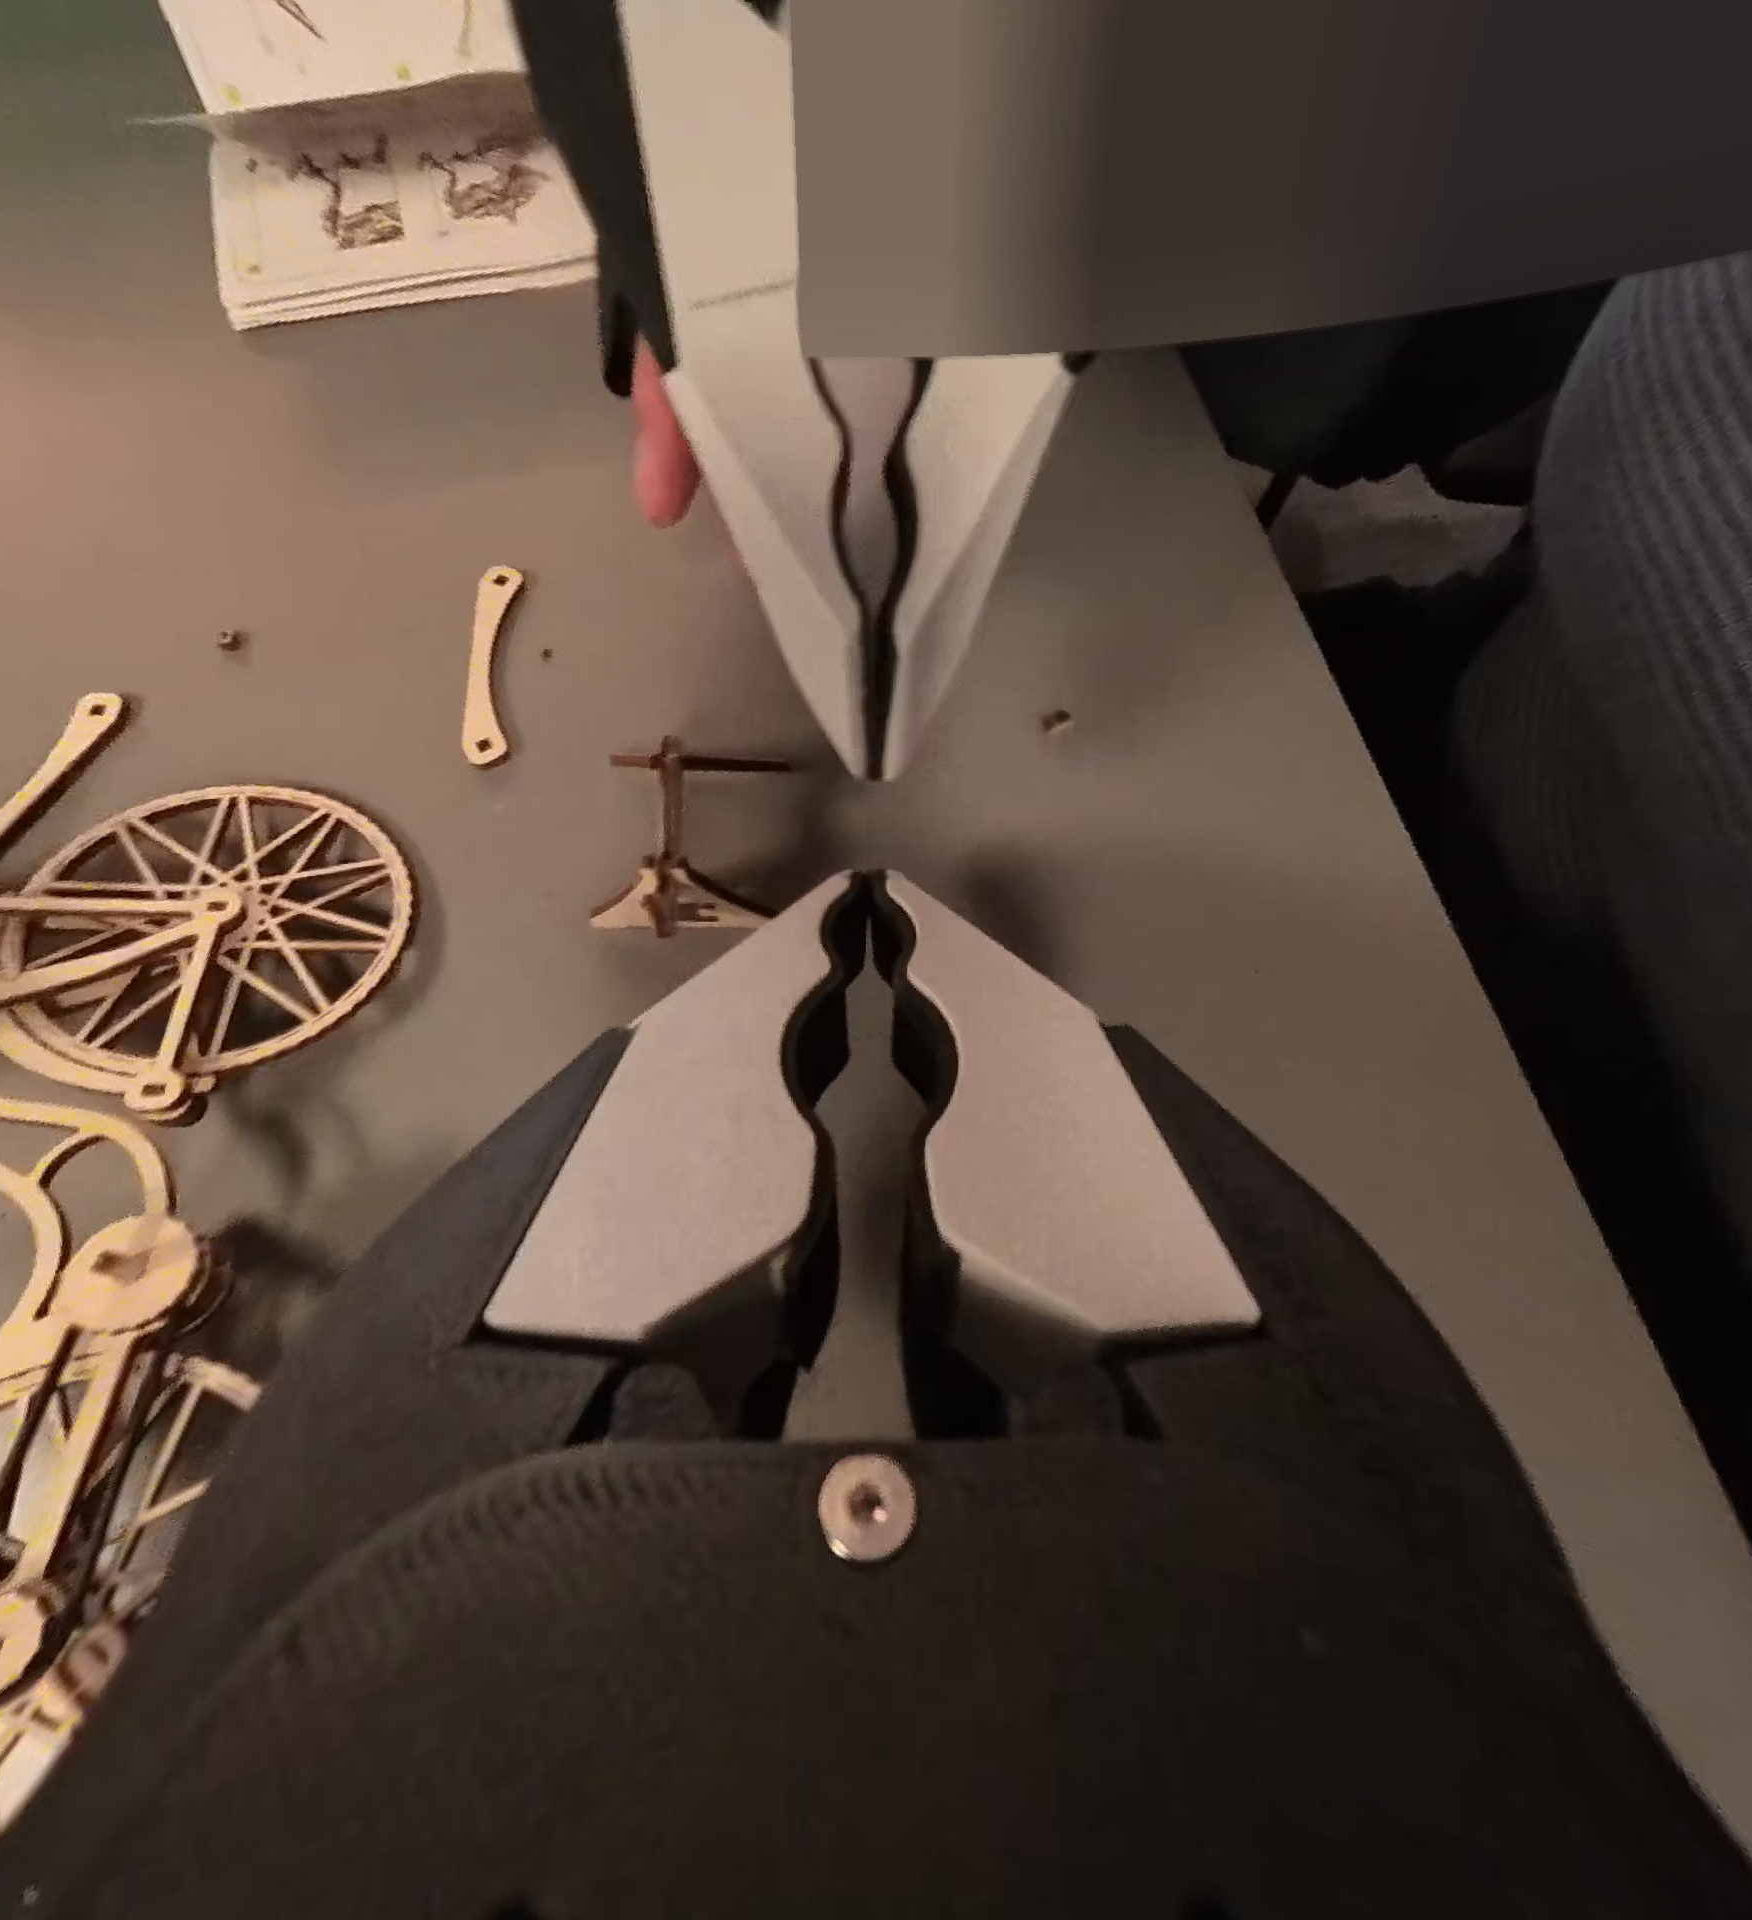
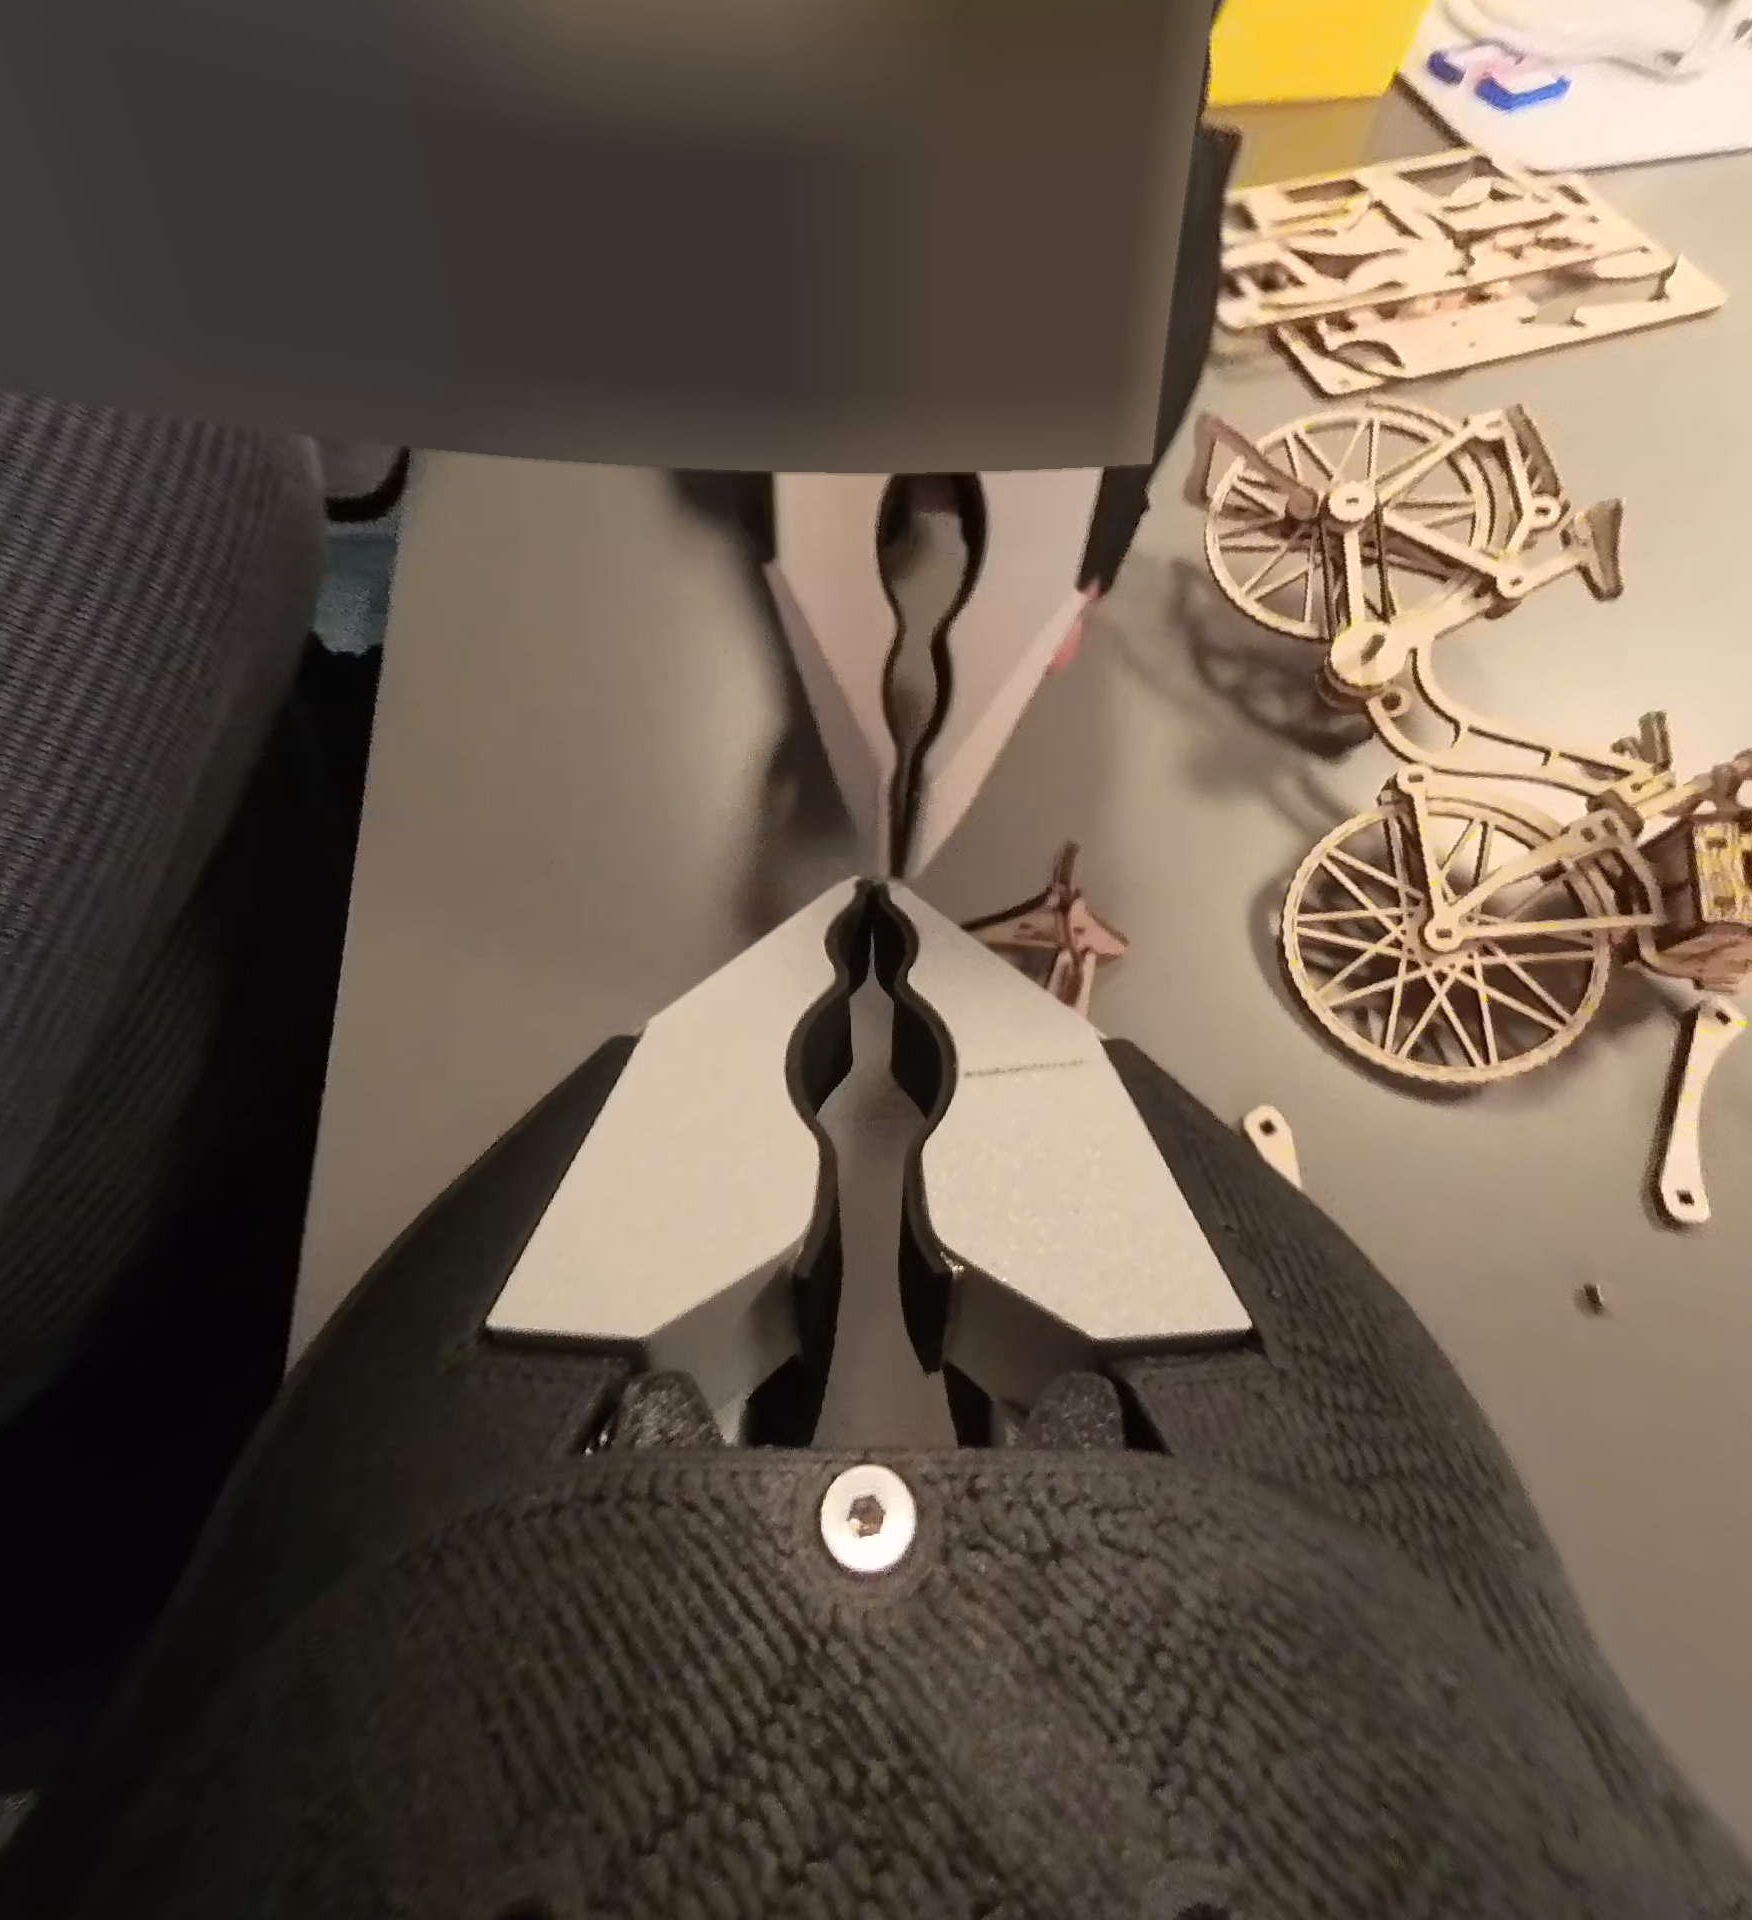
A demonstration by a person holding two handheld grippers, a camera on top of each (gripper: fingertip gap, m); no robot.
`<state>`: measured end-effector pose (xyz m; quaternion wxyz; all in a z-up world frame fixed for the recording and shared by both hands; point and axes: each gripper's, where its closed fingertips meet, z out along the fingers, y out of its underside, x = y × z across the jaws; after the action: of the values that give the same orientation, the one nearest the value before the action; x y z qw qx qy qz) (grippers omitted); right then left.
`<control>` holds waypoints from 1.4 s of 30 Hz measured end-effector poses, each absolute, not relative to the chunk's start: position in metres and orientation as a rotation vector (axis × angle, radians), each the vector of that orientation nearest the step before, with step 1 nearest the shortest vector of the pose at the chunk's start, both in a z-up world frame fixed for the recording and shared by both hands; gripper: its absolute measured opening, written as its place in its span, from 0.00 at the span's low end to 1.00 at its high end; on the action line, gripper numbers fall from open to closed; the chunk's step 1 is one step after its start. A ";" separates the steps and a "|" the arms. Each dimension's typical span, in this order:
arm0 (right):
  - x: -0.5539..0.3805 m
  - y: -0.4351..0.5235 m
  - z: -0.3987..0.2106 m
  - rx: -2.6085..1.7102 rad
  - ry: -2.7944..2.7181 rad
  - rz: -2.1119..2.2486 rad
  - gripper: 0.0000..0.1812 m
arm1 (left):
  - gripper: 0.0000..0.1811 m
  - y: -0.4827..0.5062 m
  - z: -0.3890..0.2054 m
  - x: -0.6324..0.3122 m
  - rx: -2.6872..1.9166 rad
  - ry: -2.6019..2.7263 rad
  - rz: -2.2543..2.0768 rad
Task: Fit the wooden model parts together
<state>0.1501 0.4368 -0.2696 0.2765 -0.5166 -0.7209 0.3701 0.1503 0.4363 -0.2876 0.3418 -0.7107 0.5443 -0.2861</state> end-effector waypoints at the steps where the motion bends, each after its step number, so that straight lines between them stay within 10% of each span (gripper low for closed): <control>1: 0.150 0.438 -0.272 -1.401 -1.937 0.980 0.00 | 0.00 0.435 -0.289 0.151 -1.849 1.430 -0.736; 14: 0.144 0.443 -0.264 -1.392 -1.828 0.989 0.00 | 0.00 0.439 -0.297 0.144 -1.899 1.404 -0.766; 18: 0.148 0.478 -0.247 -1.461 -1.576 1.041 0.22 | 0.00 0.444 -0.293 0.147 -1.782 1.435 -0.648; 42: 0.148 0.479 -0.283 -1.513 -1.755 0.872 0.06 | 0.21 0.485 -0.284 0.149 -1.793 1.340 -0.734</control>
<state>0.1480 0.4785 -0.2827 0.3268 -0.5776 -0.6699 0.3329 0.1489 0.4848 -0.2839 0.3829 -0.7032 0.5254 -0.2878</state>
